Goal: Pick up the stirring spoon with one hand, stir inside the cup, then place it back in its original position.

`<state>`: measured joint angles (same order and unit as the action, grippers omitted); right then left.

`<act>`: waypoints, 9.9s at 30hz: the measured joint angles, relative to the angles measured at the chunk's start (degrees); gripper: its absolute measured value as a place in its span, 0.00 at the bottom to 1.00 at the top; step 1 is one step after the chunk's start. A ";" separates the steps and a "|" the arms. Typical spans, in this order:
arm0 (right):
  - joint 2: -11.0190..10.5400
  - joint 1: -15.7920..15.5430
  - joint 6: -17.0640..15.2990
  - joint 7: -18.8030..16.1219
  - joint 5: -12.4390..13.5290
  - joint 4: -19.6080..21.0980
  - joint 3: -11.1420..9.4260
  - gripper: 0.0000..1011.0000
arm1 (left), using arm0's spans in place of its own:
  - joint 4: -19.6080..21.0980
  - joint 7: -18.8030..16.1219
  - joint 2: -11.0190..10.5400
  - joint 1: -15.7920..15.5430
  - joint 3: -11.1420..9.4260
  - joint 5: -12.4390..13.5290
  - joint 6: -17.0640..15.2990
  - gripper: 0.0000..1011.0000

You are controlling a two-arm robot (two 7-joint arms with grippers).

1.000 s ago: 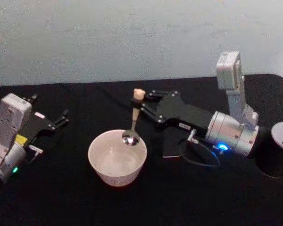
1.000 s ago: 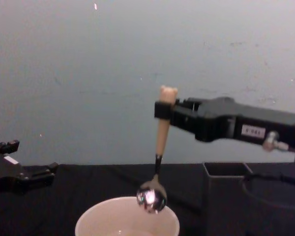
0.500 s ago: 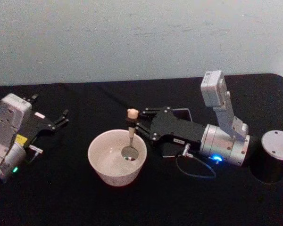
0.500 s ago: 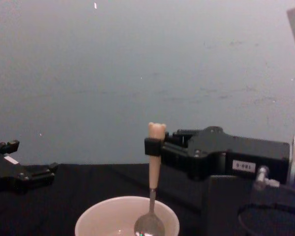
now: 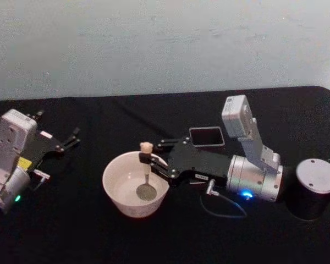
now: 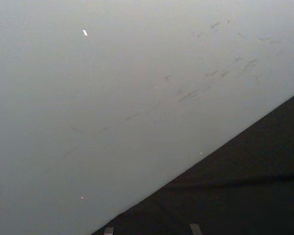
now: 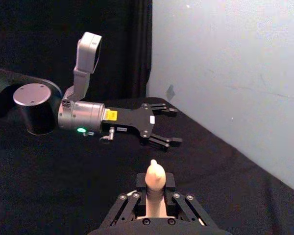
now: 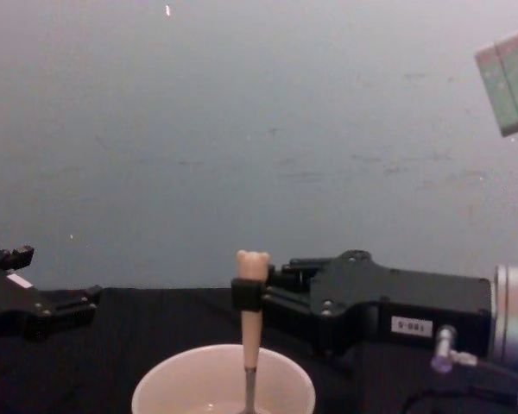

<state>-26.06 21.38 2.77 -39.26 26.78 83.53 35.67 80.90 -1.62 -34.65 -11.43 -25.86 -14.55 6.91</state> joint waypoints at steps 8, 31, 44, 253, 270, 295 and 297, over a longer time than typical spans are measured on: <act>0.64 0.06 -0.43 -0.38 -0.38 0.00 0.99 0.20 | 0.00 0.00 0.00 0.00 0.00 0.00 0.00 0.99; 6.23 3.89 -0.34 2.31 -2.91 -5.88 1.99 0.20 | 0.00 0.00 0.00 0.00 0.00 0.00 0.00 0.99; 6.16 4.70 0.10 3.48 -3.90 -8.39 -0.28 0.20 | 0.00 0.00 0.00 0.00 0.00 0.00 0.00 0.99; -3.23 -2.12 -9.56 9.20 11.50 11.73 -10.39 0.20 | 0.00 0.00 0.00 0.00 0.00 0.00 0.00 0.99; -9.60 -4.97 -7.47 9.29 17.84 13.04 -15.75 0.20 | 0.00 0.00 0.00 0.00 0.00 0.00 0.00 0.99; -8.62 -5.20 -6.25 10.39 14.64 7.59 -13.66 0.20 | 0.00 0.00 0.00 0.00 0.00 0.00 0.00 0.99; -8.32 -5.08 -6.35 10.46 14.31 7.10 -13.44 0.20 | 0.00 0.00 0.00 0.00 0.00 0.00 0.00 0.99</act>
<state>-34.37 16.30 -3.58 -28.80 41.08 90.63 22.23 80.90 -1.62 -34.64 -11.43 -25.86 -14.55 6.91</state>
